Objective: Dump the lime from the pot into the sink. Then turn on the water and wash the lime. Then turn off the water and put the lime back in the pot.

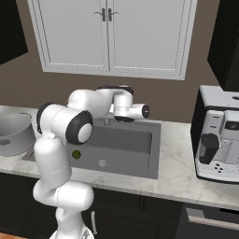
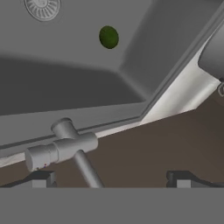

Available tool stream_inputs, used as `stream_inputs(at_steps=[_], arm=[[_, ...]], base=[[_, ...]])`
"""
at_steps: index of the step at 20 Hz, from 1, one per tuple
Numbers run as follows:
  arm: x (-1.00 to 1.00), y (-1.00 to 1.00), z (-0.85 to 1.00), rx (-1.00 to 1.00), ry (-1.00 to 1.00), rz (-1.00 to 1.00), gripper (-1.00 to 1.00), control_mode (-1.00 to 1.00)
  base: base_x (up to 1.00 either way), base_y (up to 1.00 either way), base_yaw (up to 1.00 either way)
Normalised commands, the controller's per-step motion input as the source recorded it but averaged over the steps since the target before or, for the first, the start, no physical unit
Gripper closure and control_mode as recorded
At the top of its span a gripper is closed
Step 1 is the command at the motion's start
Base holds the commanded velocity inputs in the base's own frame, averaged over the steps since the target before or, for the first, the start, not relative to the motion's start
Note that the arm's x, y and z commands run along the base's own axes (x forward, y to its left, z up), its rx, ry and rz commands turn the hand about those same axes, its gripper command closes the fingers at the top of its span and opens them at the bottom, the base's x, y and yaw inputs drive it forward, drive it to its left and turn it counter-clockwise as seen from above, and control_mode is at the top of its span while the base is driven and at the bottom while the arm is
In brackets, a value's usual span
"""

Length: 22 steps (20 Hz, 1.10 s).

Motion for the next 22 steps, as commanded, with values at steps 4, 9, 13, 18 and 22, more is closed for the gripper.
stream_inputs(at_steps=[4,9,13,18,22], arm=[[0.49,0.13,-0.12,0.00,0.04,0.00,-1.00,-1.00],[0.46,0.03,-0.18,0.00,0.04,0.00,-1.00,-1.00],[0.42,0.00,-0.23,0.00,0.03,0.00,-1.00,-1.00],[0.41,0.00,-0.24,0.00,0.03,0.00,-1.00,-1.00],[0.37,0.00,-0.23,0.00,0.01,0.00,-1.00,-1.00]], base=[[0.00,0.00,0.00],[0.00,0.00,0.00],[0.00,0.00,0.00],[0.00,0.00,0.00],[0.00,0.00,0.00]])
